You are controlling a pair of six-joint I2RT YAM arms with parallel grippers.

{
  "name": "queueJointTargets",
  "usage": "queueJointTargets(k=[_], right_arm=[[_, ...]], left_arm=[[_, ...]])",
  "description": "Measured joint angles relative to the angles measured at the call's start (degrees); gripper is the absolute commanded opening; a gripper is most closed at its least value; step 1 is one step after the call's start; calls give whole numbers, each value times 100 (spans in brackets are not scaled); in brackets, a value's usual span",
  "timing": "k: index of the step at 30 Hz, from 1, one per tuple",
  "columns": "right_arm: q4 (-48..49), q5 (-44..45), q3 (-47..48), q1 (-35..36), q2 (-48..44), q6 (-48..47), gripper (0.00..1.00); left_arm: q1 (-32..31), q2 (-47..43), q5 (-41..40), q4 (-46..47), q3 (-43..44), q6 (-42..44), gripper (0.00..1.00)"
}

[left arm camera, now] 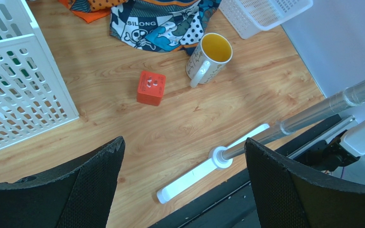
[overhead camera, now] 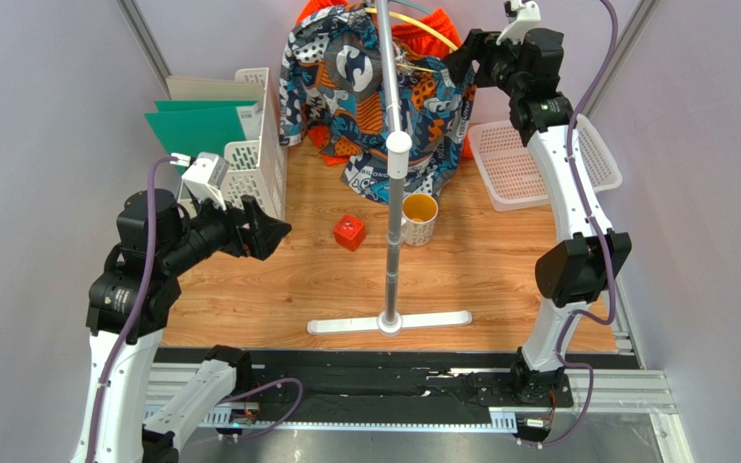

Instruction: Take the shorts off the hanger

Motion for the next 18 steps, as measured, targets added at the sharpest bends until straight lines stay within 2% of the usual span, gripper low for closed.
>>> queueJointTargets(k=[9,12,16,18], right_arm=[[170,-269,4,0,291,-175,78],[173,-341,20,0,343,-186,72],[254,-546,74,0,444,-240,55],[319,-695,74,-7,492,-284,51]], left_arm=[[-111,149,-186,-44,7,216,98],[-118,181,-212,-44,9,236,98],[-173,229,-236,-74,81,269,98],[-188,249,-236,-76,116,291,98]])
